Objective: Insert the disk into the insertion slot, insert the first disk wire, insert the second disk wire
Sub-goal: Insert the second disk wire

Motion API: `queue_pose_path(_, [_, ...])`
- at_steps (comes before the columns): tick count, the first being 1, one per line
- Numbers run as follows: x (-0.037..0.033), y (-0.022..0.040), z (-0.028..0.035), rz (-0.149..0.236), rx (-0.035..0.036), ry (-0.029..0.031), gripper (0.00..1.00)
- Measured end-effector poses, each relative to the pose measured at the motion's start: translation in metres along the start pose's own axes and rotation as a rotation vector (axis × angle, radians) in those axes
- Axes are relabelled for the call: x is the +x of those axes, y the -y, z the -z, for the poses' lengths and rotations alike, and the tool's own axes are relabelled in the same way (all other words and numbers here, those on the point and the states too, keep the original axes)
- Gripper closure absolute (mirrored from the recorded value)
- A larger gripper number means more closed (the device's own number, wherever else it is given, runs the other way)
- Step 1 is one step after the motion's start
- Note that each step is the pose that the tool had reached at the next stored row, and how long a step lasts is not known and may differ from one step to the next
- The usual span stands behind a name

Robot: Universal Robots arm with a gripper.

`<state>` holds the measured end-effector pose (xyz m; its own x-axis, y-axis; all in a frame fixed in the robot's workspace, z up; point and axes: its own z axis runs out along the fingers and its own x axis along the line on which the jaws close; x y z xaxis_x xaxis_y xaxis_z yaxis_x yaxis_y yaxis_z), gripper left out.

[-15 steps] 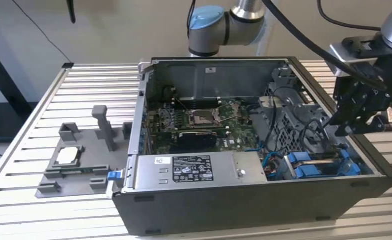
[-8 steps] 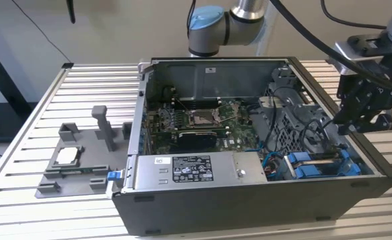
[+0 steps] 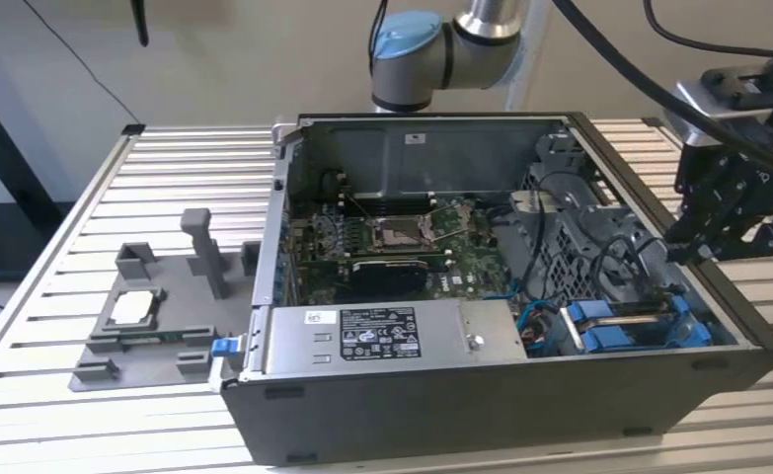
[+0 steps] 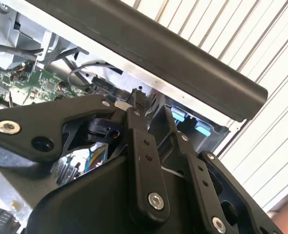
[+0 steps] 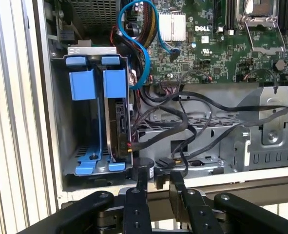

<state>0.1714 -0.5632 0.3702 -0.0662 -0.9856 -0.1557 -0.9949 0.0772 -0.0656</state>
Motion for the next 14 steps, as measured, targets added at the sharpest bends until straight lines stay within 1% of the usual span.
queue_pose_path(2, [-0.0001,0.0001,-0.0001,-0.010,0.0012,-0.0006,0.67])
queue_pose_path(3, [-0.0002,0.0001,-0.0002,-0.015,-0.0006,-0.0010,0.67])
queue_pose_path(4, [-0.0002,0.0002,-0.0002,-0.019,-0.0065,-0.0019,0.67])
queue_pose_path(6, [-0.0002,0.0001,-0.0004,-0.026,-0.0245,-0.0039,0.67])
queue_pose_path(7, [-0.0003,0.0003,-0.0006,-0.029,-0.0305,-0.0045,0.67])
queue_pose_path(9, [-0.0004,0.0009,-0.0007,-0.031,-0.0311,-0.0042,0.67])
queue_pose_path(11, [-0.0005,0.0033,-0.0010,-0.032,-0.0316,-0.0037,0.67])
queue_pose_path(12, [-0.0007,0.0051,-0.0012,-0.032,-0.0330,-0.0038,0.67])
queue_pose_path(14, [-0.0009,0.0076,-0.0017,-0.033,-0.0387,-0.0042,0.67])
